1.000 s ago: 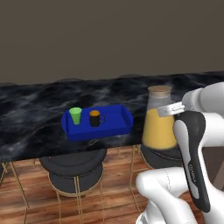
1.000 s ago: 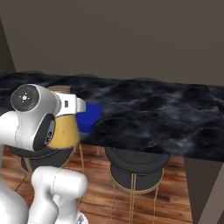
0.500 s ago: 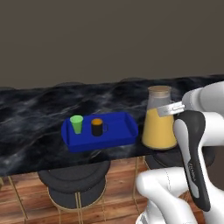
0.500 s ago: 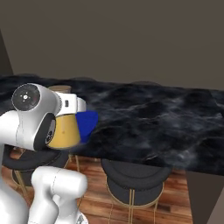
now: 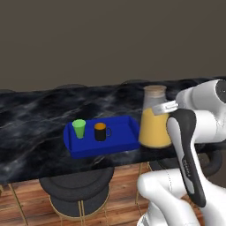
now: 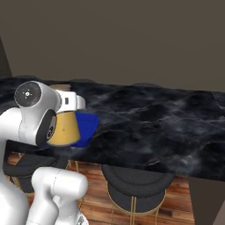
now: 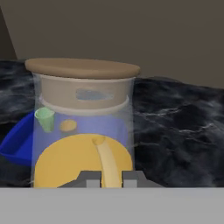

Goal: There is a tray on the dining counter. Grab the cup, mug, and pitcher and place them on the tray. The pitcher may be placed next to the tray if it cannot fit the tray.

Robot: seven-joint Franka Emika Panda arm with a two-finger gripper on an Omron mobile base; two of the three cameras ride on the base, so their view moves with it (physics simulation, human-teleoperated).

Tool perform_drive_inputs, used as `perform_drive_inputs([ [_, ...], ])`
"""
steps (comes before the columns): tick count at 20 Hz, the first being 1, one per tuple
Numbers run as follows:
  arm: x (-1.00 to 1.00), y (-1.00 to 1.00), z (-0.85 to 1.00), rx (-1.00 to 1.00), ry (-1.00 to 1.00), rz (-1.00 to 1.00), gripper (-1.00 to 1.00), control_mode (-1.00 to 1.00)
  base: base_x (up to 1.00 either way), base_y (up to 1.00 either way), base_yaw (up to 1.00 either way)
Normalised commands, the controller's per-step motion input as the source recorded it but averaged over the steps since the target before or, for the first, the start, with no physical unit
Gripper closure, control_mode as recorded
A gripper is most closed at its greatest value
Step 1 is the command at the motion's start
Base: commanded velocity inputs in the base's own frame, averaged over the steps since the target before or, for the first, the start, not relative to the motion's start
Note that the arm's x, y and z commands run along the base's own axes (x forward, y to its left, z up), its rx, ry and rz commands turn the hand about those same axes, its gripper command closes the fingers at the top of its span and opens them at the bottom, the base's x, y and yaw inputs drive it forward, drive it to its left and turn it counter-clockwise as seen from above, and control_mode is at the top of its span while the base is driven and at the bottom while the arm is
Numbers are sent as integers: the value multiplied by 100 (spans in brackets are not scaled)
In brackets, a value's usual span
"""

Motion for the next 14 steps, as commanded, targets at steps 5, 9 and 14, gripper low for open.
perform_drive_inputs([
  [5, 70, 27, -4, 0, 0, 0, 100, -100, 0, 0, 0],
  [9, 71, 9, -6, 0, 0, 0, 100, -100, 0, 0, 0],
  [14, 67, 2, -8, 0, -1, 0, 100, -100, 0, 0, 0],
])
